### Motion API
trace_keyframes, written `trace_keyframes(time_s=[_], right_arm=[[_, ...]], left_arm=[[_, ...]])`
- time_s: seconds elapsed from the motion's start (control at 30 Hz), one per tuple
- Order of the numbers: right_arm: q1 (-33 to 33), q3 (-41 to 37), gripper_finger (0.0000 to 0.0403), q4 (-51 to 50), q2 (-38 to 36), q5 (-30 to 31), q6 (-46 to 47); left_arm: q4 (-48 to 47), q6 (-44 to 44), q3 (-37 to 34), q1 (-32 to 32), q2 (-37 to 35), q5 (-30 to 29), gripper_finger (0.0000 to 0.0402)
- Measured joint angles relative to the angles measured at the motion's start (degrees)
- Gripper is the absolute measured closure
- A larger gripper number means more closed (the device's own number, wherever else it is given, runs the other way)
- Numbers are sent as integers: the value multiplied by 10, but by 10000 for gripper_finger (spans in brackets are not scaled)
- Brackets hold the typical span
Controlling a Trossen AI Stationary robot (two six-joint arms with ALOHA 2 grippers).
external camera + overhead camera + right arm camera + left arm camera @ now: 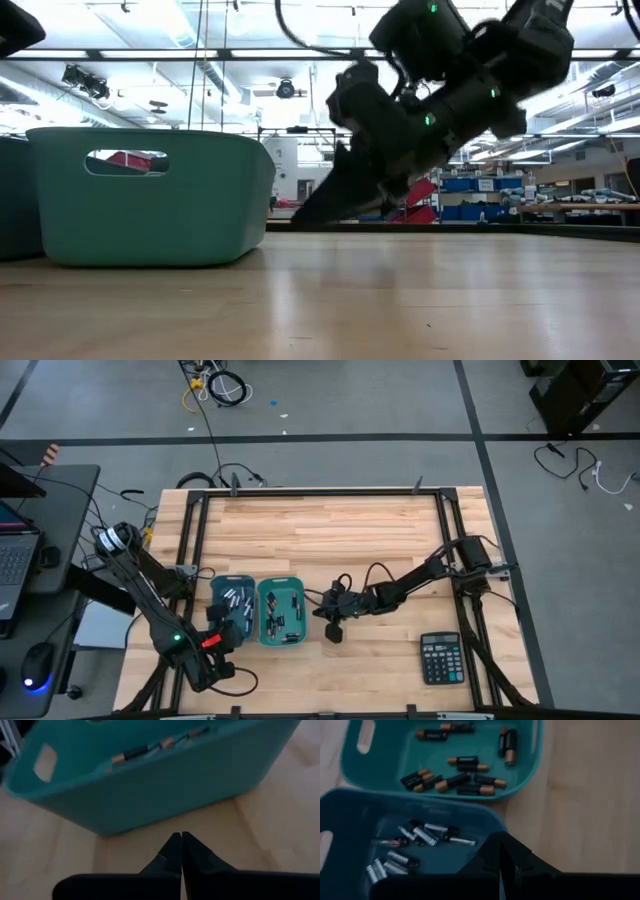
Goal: Sort batteries
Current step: Adjust the bins
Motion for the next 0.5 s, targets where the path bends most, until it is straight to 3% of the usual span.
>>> trace_keyframes(time_s=[0.5], right_arm=[[-2,0,403,82,19,-17,-40]], left_arm=[[7,-6,0,-4,11,0,401]])
